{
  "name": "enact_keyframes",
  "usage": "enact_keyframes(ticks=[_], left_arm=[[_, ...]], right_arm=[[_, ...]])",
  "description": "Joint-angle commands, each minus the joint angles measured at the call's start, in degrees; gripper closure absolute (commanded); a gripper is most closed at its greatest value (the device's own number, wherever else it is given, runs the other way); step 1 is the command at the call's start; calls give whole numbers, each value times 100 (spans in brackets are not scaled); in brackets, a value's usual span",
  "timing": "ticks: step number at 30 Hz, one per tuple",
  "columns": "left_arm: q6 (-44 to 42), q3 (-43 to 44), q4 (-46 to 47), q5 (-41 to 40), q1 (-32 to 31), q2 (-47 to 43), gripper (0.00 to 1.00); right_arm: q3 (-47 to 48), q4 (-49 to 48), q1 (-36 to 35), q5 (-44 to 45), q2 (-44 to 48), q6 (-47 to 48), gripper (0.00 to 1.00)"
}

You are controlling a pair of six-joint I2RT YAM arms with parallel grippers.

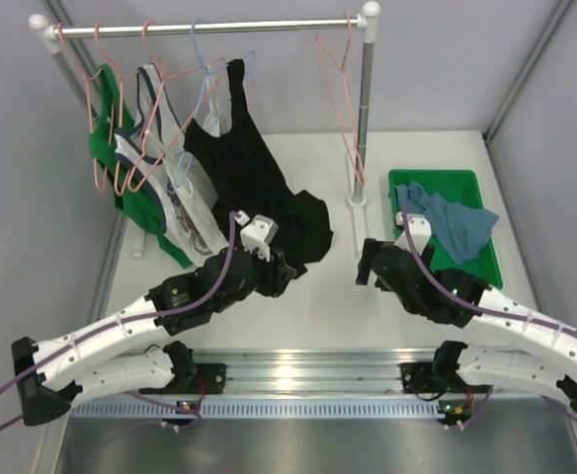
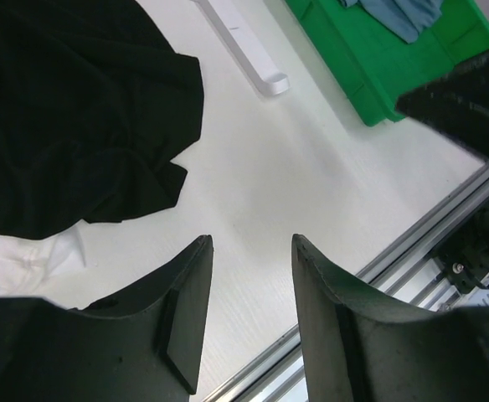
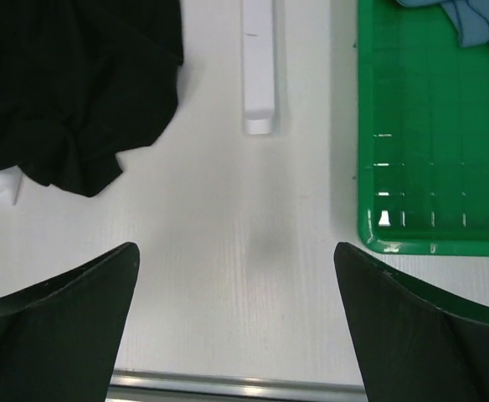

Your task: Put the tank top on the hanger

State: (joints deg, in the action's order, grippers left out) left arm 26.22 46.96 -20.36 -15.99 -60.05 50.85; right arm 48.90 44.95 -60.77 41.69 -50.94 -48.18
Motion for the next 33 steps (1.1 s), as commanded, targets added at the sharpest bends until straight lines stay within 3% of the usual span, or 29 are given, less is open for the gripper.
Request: enact_keyframes(ticks=[1, 5, 8, 14, 17, 23, 29, 33], left_arm=[[-152, 296, -47, -19, -15, 3, 52], [-170, 402, -117, 43, -15, 162, 52], [-222, 445, -30, 183, -15, 223, 52], [-328, 683, -47, 351, -24, 469, 52], [-345, 762, -64, 465, -24, 575, 52], [-302, 867, -126, 623, -15, 698, 52], [-231, 868, -196, 518, -24, 663, 52], [-205, 885, -284, 474, -15, 672, 52]], right_arm=[[304, -153, 942, -652, -22, 317, 0], [348, -425, 2444, -1880, -126, 634, 0], [453, -575, 3743, -2365, -381, 828, 0], [638, -1126, 5537, -2972, -1365, 1127, 0], [848, -1444, 5901, -3036, -2058, 1136, 0], [2244, -1691, 6288, -2859, -3939, 1083, 3], [4158, -1490, 6288, -2868, -5390, 1364, 13], [4514, -1462, 6288, -2938, -5927, 1732, 21]])
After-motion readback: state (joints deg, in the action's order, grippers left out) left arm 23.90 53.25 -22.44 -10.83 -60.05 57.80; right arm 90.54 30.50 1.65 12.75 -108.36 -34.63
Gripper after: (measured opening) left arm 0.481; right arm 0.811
